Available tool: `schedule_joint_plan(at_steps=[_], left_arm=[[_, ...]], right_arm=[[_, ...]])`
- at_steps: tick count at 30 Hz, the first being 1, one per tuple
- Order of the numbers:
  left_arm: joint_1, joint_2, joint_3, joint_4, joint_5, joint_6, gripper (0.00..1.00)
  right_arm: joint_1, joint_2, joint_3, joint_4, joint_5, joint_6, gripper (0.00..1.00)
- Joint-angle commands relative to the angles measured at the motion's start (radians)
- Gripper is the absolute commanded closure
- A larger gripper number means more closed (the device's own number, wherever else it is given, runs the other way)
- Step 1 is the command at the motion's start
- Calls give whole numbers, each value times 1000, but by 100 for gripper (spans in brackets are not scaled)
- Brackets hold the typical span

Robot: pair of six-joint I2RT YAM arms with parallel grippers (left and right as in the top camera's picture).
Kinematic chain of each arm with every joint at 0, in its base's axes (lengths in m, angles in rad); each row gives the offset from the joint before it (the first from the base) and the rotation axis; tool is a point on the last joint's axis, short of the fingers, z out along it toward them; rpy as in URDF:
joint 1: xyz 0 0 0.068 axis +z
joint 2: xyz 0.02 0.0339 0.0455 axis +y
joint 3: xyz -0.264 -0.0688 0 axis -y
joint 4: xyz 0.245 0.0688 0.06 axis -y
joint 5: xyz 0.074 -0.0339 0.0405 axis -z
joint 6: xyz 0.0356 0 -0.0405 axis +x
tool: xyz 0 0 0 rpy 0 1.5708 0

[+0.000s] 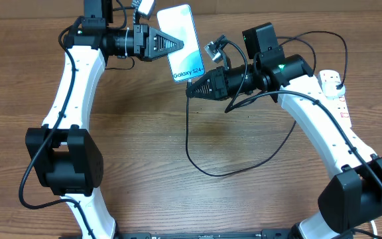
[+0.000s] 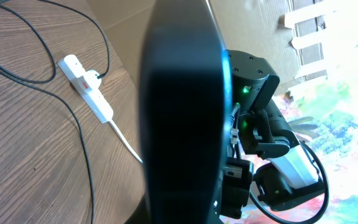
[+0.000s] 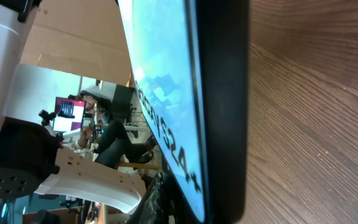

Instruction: Plug charger to phone and switch on socket

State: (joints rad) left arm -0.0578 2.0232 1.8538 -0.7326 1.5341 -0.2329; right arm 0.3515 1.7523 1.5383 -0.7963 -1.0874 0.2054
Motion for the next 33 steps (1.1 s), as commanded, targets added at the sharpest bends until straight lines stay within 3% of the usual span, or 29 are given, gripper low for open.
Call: schedule_joint_plan(at_steps=[1,33], left_arm=[[-8,-8,16,4,49,0,96],[-40,-8,16,9,49,5,96]], right_arm=[[-2,-2,14,7,-2,-2,96],[-45,-2,14,-21,-40,-7,96]])
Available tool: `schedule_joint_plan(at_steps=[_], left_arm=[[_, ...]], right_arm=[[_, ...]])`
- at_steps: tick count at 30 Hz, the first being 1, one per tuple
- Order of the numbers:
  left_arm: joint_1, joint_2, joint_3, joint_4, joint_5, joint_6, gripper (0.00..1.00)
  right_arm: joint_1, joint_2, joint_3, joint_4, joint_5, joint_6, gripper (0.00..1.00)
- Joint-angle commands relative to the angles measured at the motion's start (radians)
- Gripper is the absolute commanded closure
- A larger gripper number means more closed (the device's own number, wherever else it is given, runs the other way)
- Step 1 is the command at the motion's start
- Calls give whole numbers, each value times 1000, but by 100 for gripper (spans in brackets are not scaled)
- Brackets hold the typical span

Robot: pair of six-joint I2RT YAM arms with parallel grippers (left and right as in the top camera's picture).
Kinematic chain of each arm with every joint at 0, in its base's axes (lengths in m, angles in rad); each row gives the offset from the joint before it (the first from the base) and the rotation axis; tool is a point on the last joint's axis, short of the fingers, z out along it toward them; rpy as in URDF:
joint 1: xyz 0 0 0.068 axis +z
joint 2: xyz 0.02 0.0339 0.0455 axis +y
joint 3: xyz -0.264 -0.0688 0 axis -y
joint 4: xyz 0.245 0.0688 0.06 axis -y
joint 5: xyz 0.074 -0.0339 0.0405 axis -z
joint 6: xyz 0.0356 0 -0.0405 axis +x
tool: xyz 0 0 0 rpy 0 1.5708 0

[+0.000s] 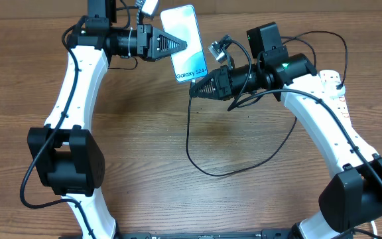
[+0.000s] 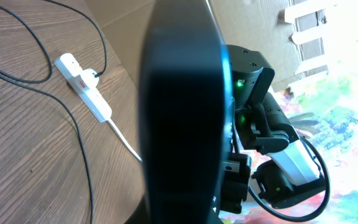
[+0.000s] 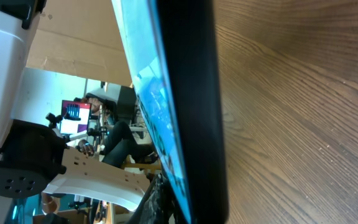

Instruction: Plug charger to phone and switch on socket

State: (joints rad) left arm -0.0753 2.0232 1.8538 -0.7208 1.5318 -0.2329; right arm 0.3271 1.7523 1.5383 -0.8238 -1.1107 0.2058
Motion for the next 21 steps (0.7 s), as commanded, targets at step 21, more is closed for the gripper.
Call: schedule_joint_plan(at_steps=[21], left_arm=[[-24,-8,16,4,51,9,96]], right_arm=[[-37,-2,14,-83,-44,-110,97]])
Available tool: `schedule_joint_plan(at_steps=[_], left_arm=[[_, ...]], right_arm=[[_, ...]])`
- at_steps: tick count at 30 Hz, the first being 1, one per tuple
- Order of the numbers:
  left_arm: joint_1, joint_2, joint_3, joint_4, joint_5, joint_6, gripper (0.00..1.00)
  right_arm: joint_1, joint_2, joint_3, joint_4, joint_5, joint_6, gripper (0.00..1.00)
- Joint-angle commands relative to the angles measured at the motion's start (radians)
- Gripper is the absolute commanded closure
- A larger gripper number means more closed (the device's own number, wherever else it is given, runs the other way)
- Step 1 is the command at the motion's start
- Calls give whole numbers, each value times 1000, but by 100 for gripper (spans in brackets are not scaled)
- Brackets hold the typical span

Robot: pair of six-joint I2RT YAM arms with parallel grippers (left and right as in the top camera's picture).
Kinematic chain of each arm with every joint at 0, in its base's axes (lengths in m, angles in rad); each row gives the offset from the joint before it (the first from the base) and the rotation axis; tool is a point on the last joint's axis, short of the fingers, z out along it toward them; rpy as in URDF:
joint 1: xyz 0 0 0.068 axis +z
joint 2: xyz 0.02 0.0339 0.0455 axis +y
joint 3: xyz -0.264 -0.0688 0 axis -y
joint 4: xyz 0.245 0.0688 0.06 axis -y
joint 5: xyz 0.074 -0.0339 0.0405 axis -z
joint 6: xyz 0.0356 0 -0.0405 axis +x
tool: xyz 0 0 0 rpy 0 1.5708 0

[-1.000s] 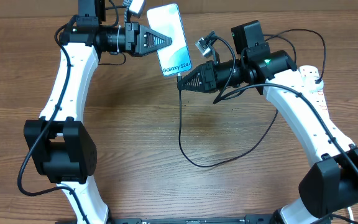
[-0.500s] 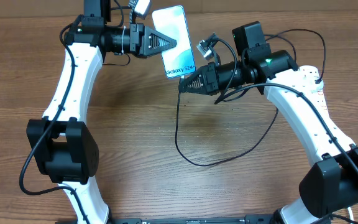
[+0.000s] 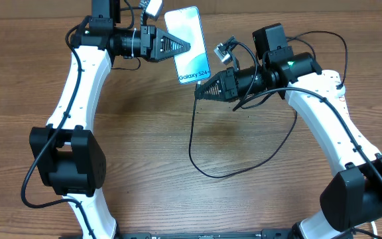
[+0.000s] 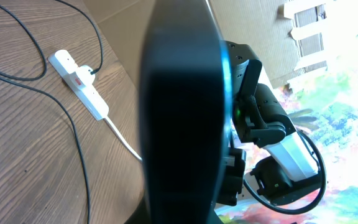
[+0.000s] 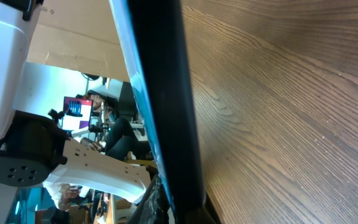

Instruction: Plug charger to phone and switch on socket

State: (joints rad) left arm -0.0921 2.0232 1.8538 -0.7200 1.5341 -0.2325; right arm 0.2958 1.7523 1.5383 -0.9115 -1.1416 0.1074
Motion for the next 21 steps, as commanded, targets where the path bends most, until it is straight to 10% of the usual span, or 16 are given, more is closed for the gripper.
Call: schedule_joint_plan(at_steps=[1,21], left_arm=[[-7,-8,16,3,49,9,96],[-8,-8,16,1,49,8,96]], right_arm=[[-5,-2,14,5,-13,-11,96],[28,-2,14,16,-27,-7,96]])
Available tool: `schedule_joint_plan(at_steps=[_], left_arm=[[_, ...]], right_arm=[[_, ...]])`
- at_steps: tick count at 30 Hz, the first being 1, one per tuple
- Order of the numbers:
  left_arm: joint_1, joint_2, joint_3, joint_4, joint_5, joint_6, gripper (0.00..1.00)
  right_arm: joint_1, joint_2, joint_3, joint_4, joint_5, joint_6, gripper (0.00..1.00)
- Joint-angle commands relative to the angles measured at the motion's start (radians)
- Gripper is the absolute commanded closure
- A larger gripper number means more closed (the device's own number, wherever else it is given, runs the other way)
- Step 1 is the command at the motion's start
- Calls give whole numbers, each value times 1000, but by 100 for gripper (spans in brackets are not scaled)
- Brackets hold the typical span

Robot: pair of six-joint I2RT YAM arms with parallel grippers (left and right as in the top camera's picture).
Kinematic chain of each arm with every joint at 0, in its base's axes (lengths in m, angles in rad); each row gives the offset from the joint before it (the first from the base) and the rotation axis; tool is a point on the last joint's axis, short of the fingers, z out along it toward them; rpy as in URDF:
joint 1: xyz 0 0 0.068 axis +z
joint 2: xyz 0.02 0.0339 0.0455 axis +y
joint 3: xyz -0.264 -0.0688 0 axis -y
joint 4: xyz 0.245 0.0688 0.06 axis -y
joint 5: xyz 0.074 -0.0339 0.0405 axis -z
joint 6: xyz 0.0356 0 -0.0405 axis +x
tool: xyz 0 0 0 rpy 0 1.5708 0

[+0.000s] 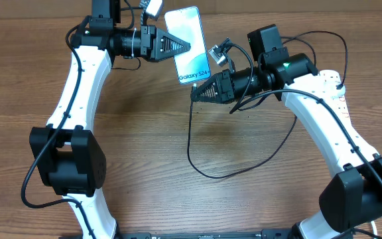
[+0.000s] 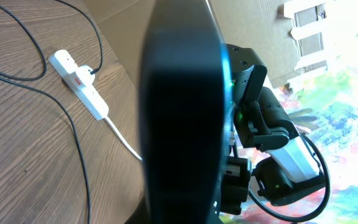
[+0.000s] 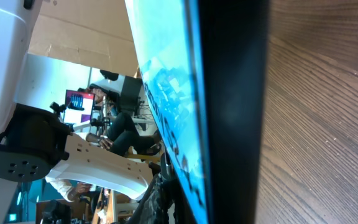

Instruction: Plug charger to phone and switch on socket

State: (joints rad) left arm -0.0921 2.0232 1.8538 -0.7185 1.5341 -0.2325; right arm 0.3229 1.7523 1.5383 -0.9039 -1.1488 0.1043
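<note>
My left gripper [image 1: 186, 45] is shut on a phone [image 1: 188, 40] with a lit blue screen, held edge-up above the table's far middle. In the left wrist view its dark edge [image 2: 182, 99] fills the centre. Just below the phone's bottom end, my right gripper [image 1: 193, 95] is shut on the charger plug; the black cable [image 1: 211, 174] hangs from it and loops over the table. The plug tip itself is hidden. The right wrist view shows the phone's screen [image 3: 169, 99] and dark edge close up. The white socket strip [image 1: 335, 83] lies at the far right, with a red switch [image 2: 76, 79].
The right arm [image 1: 310, 113] crosses over part of the socket strip. The strip's white lead [image 2: 123, 140] and black cable loops lie on the wooden table [image 1: 138, 153]. A cardboard wall [image 1: 277, 6] runs along the far edge.
My right gripper with the plug has shifted a little left, under the phone's bottom end. In the right wrist view the screen shows again. The phone has stayed put.
At first the phone was held up in my left gripper, the right gripper with the plug just below it. Over the following moments both shifted slightly right. The right gripper drifted right, then came back left under the phone's bottom end.
</note>
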Motion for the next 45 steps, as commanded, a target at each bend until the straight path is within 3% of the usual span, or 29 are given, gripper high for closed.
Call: schedule_joint_plan(at_steps=[1,21,25,26,33,35,43,45], left_arm=[[-8,-8,16,-2,49,8,95],[3,-7,16,28,26,29,96],[60,-7,16,-8,-167,-20,96],[94,-8,16,-77,-327,-32,96],[179,-5,15,-369,-911,-34,96],[186,-5,15,-397,-971,-33,96],[185,-5,15,-400,-988,-25,96],[185,-5,15,-399,-988,-25,96]], right_arm=[[1,-2,14,8,-20,-4,96],[-21,-2,14,8,76,51,96],[-1,-2,14,-34,189,53,96],[16,0,12,-47,257,82,96],[169,62,-35,-41,618,264,96],[224,104,-57,-29,660,275,96],[330,290,-61,-46,816,347,96],[335,312,-61,-49,843,369,90]])
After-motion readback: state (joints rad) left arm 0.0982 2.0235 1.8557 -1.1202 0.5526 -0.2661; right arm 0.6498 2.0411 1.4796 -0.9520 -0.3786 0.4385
